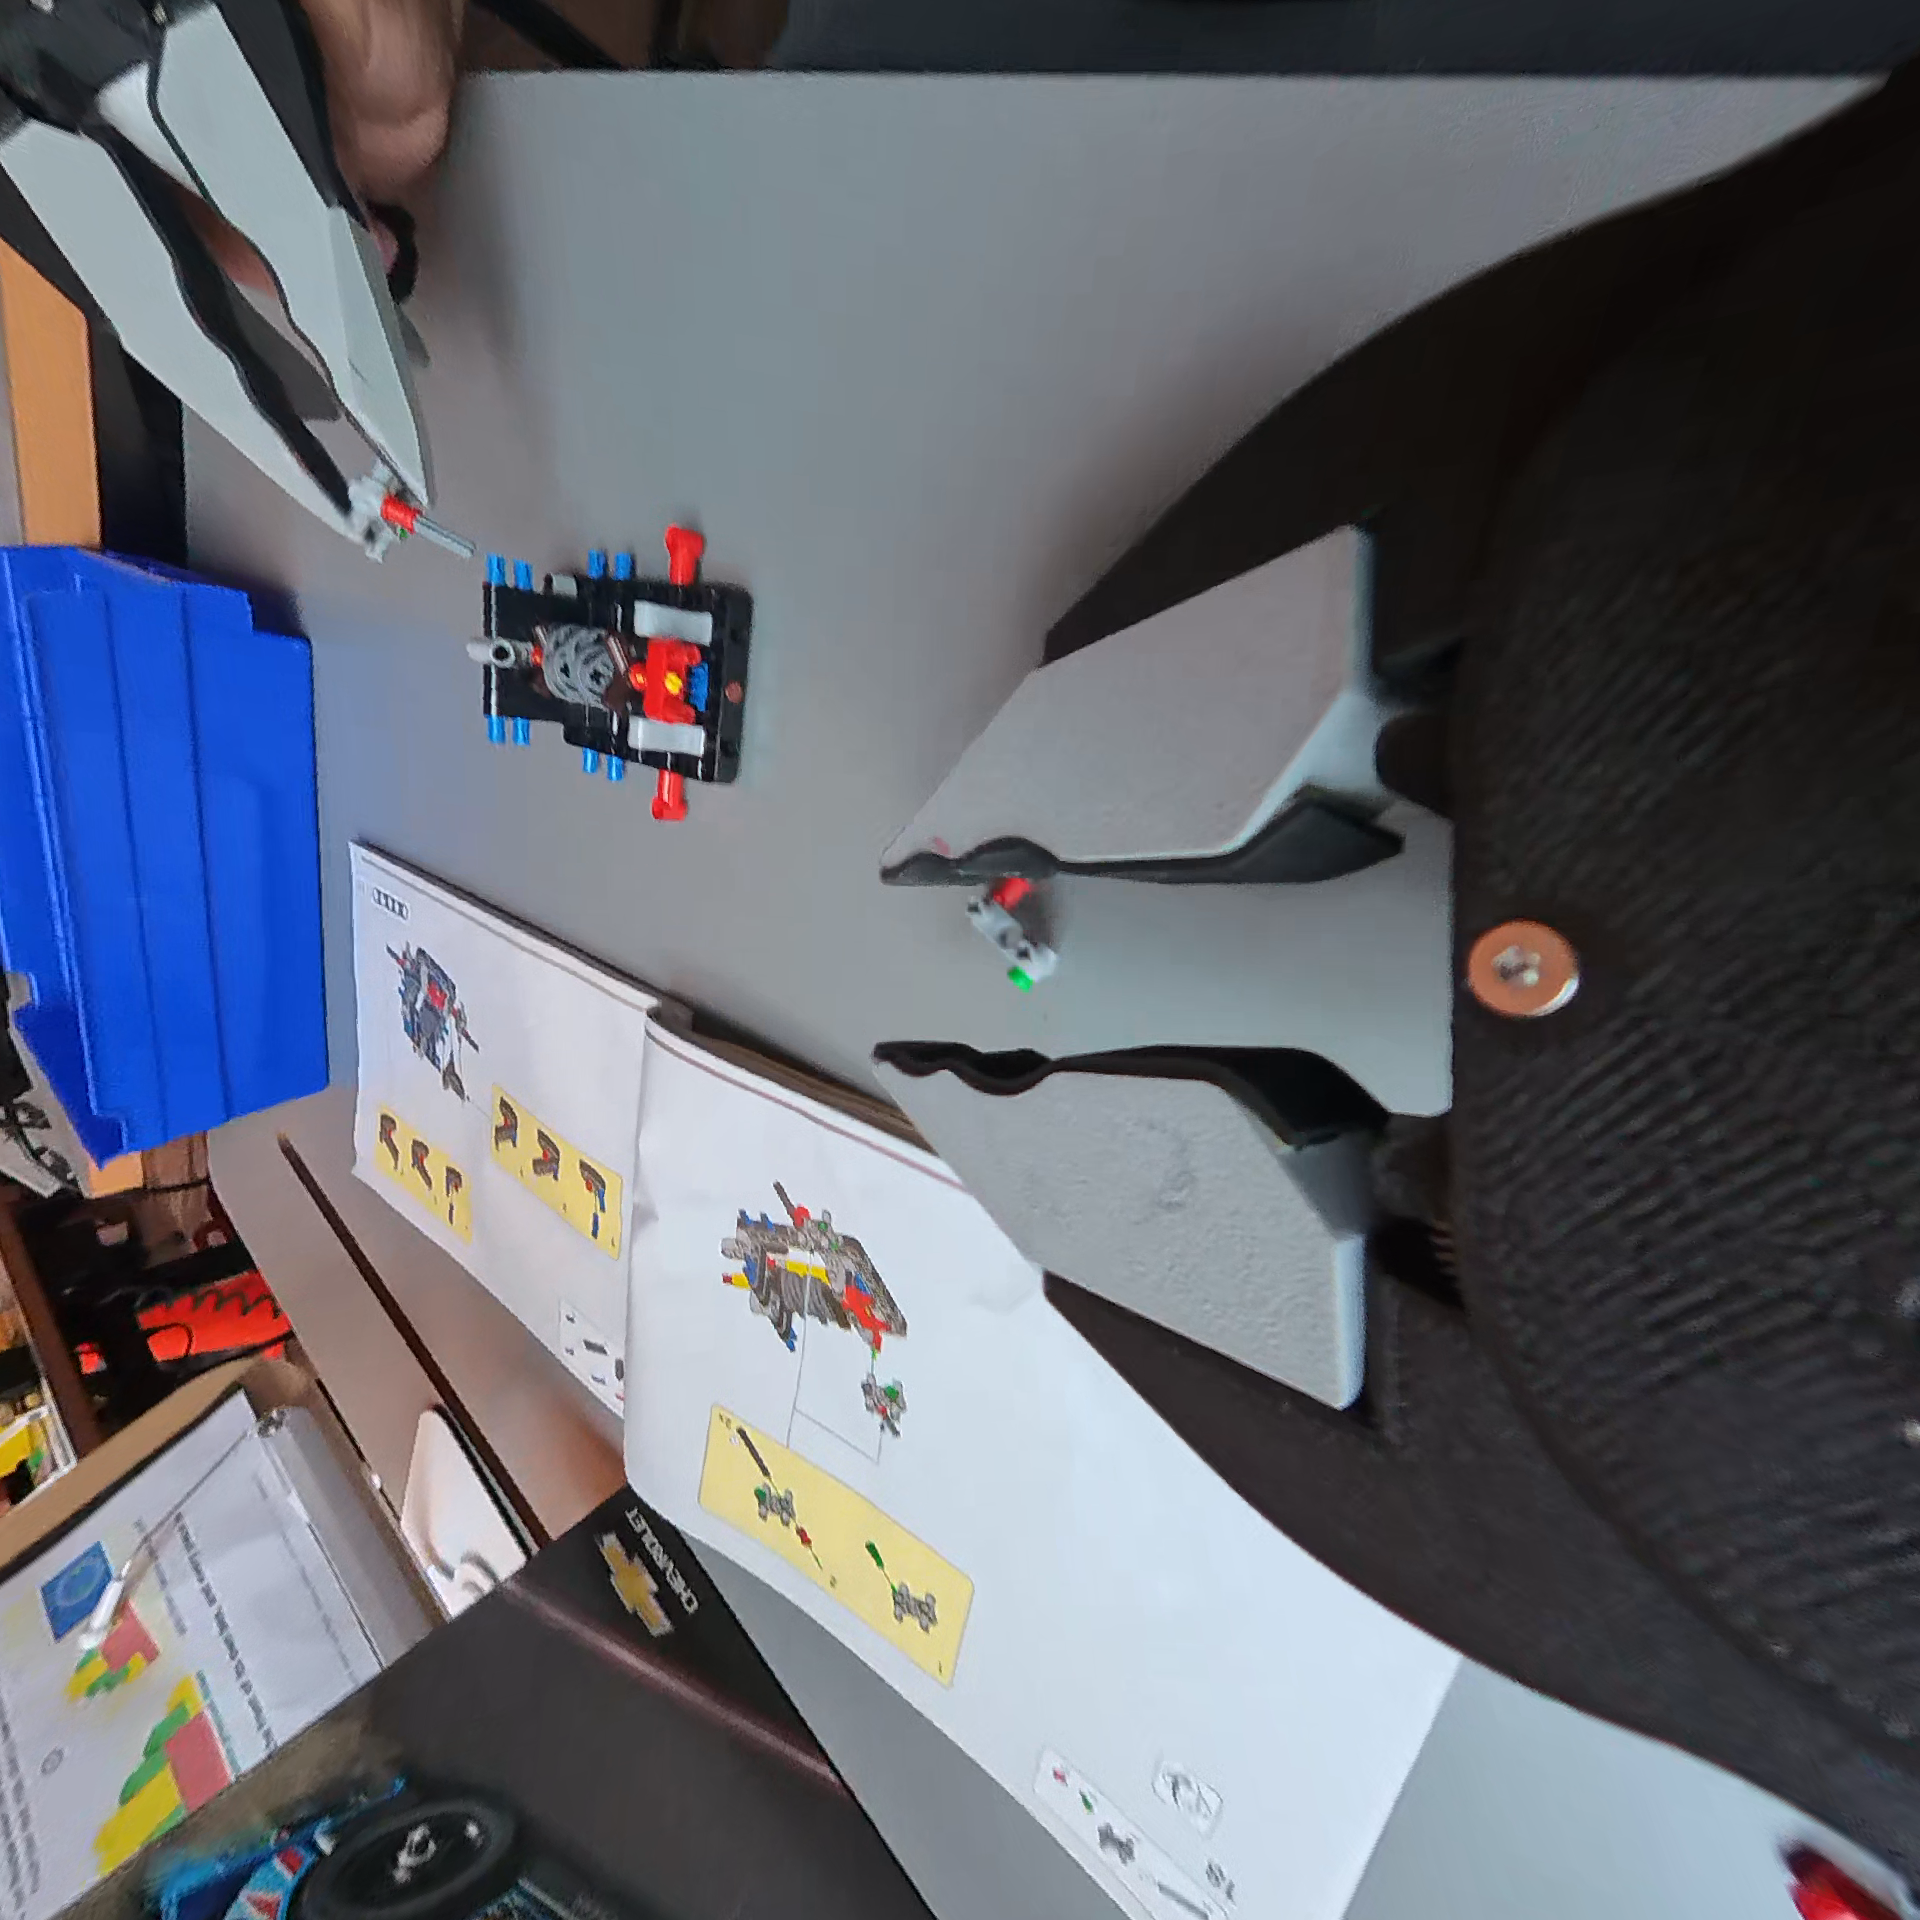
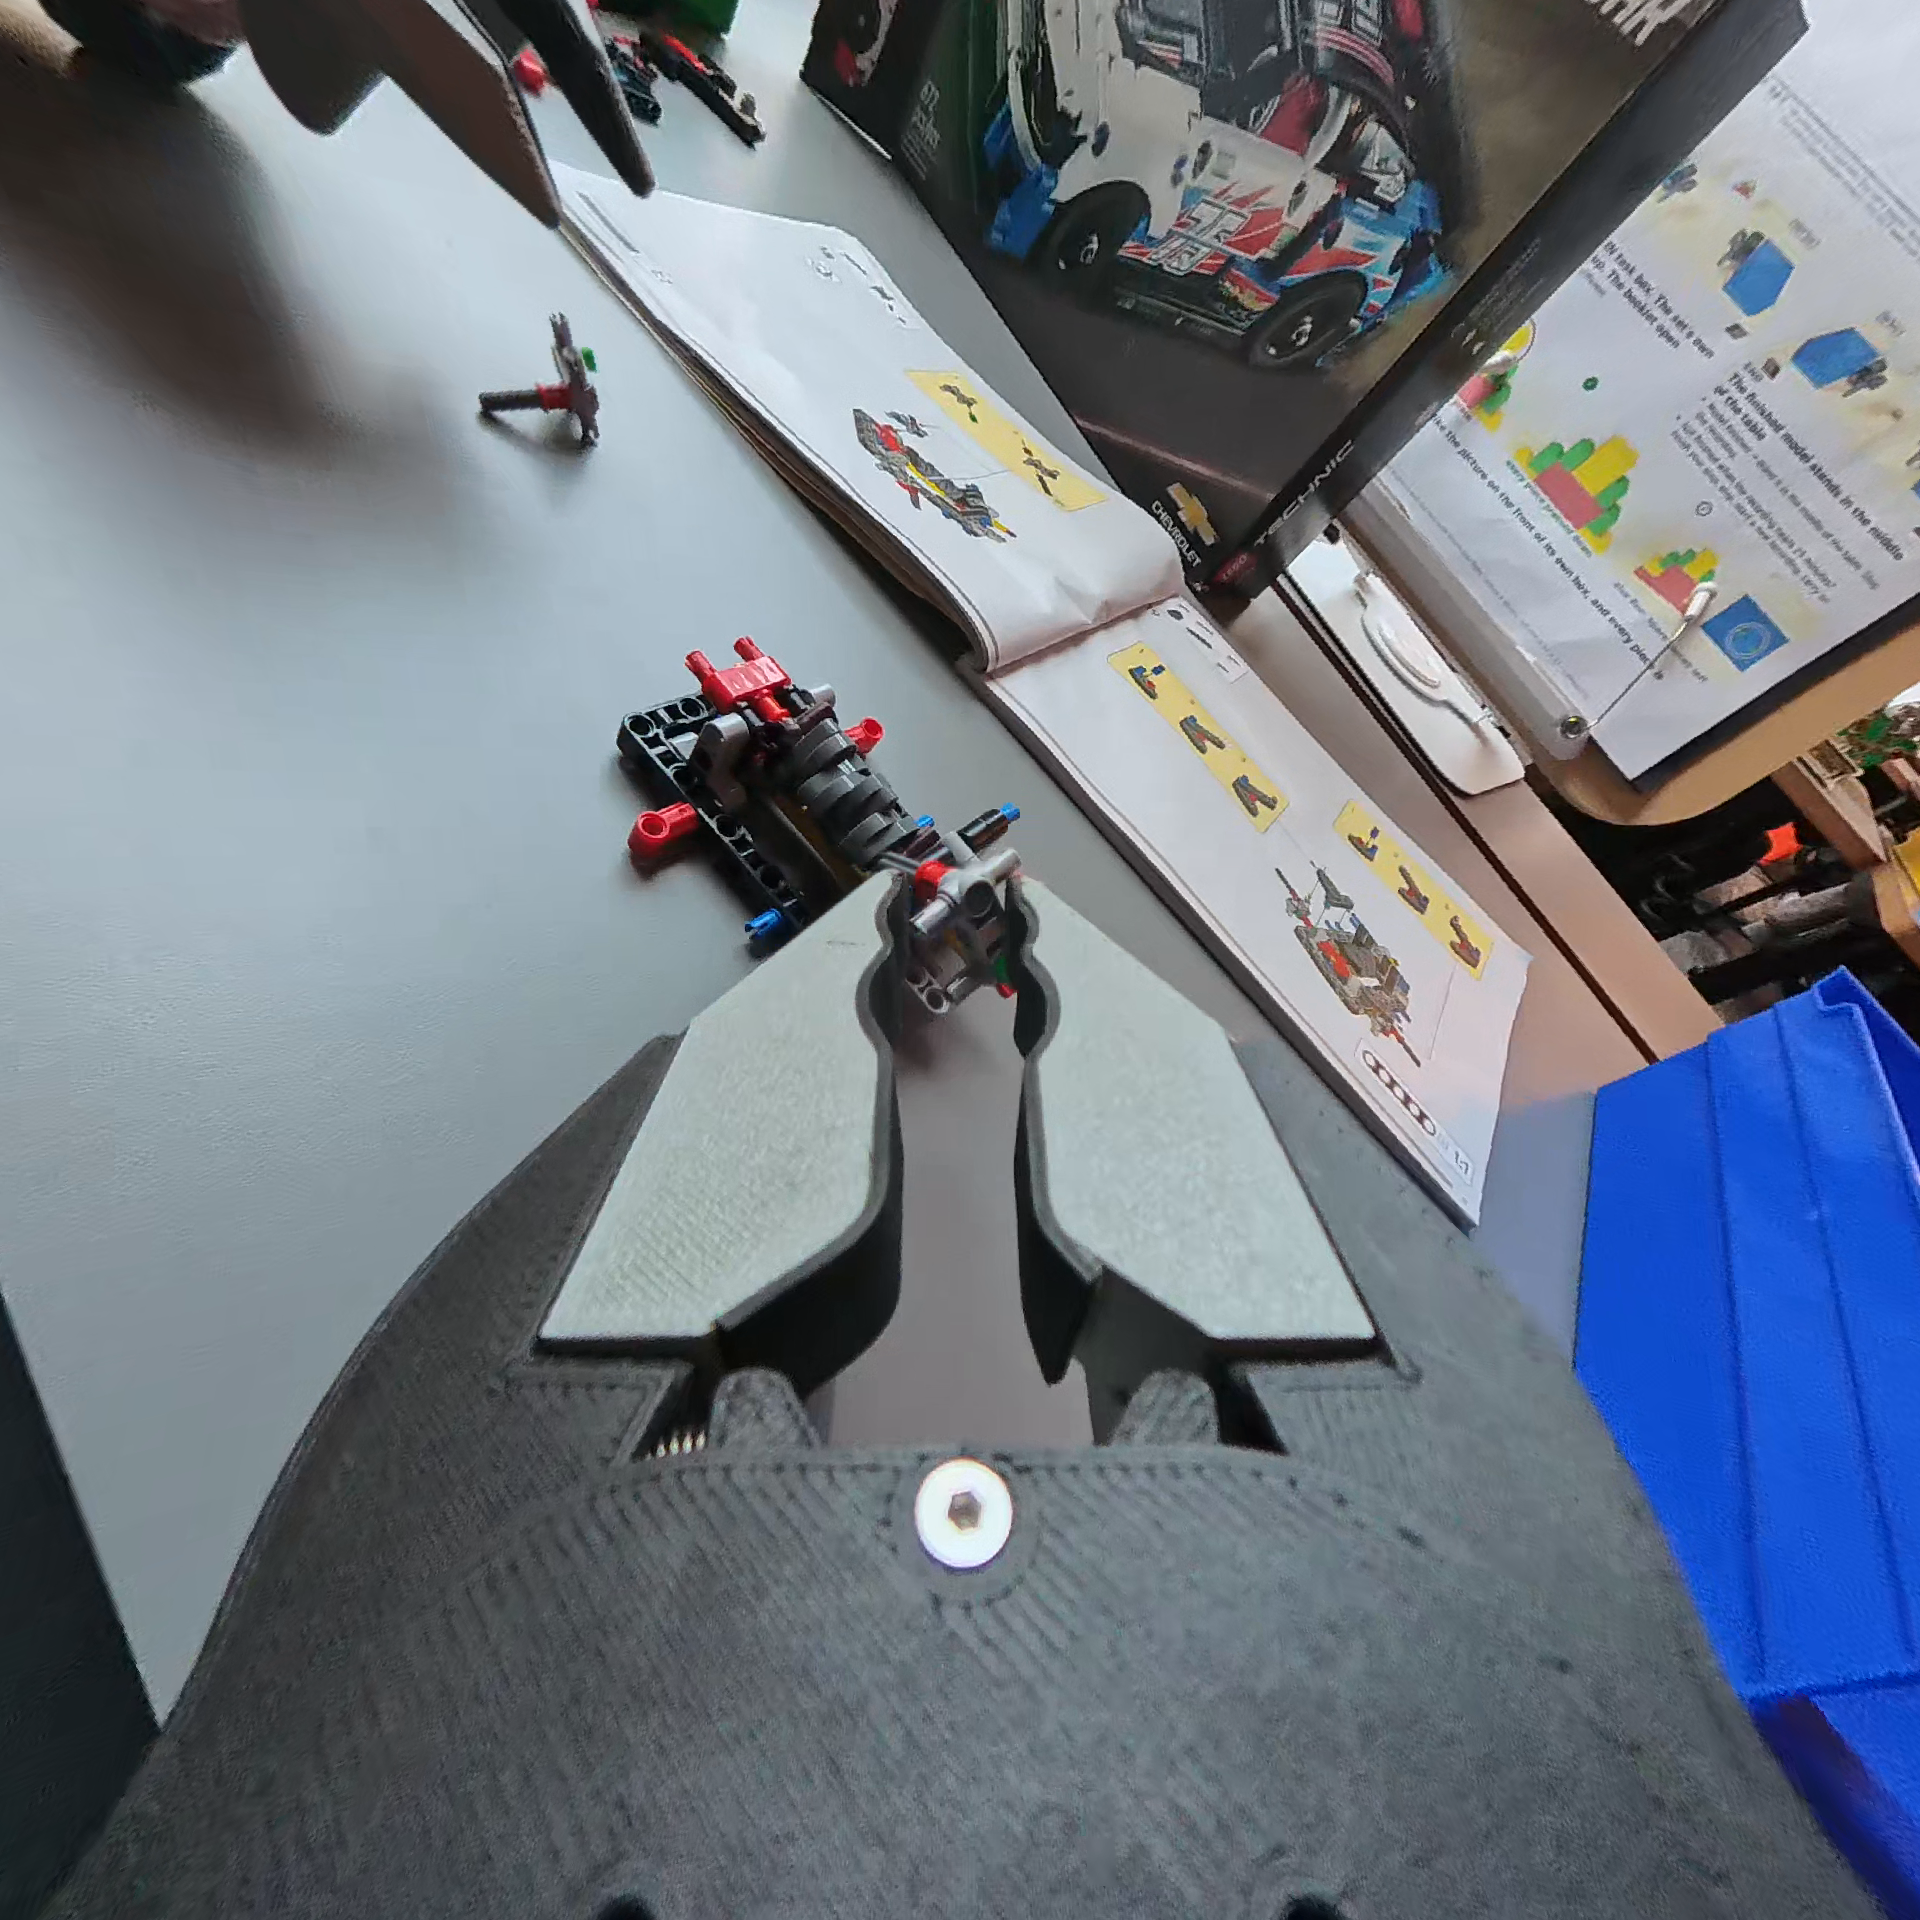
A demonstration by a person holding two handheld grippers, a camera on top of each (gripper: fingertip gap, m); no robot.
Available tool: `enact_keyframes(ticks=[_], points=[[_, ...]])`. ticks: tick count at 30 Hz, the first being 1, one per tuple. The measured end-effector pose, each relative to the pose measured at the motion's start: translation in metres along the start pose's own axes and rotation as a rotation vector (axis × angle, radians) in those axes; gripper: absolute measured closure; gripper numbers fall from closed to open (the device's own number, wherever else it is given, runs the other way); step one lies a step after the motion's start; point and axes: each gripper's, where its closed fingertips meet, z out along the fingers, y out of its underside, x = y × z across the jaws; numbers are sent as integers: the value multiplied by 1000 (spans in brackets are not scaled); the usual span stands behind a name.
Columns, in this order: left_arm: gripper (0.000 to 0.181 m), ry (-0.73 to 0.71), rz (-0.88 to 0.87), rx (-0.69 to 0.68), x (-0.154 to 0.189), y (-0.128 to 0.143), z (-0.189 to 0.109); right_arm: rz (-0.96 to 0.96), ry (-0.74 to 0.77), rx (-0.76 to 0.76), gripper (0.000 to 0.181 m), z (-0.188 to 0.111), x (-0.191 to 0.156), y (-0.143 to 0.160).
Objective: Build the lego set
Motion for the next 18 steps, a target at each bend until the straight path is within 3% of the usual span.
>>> enact_keyframes(ticks=[4, 10, 15, 18], points=[[156, -36, 47, -3, -13, 3, -1, 10, -10, -3, 166, 3, 2, 2], [144, -24, 39, -23, -19, 7, 0, 29, -41, 0, 166, 4, 0, 3], [166, -2, 106, 3, -10, 3, -1, -9, -44, 17, 166, 2, -5, -1], [170, 0, 149, -29, -2, 6, 4, -48, -37, 30, 166, 1, -8, -5]])
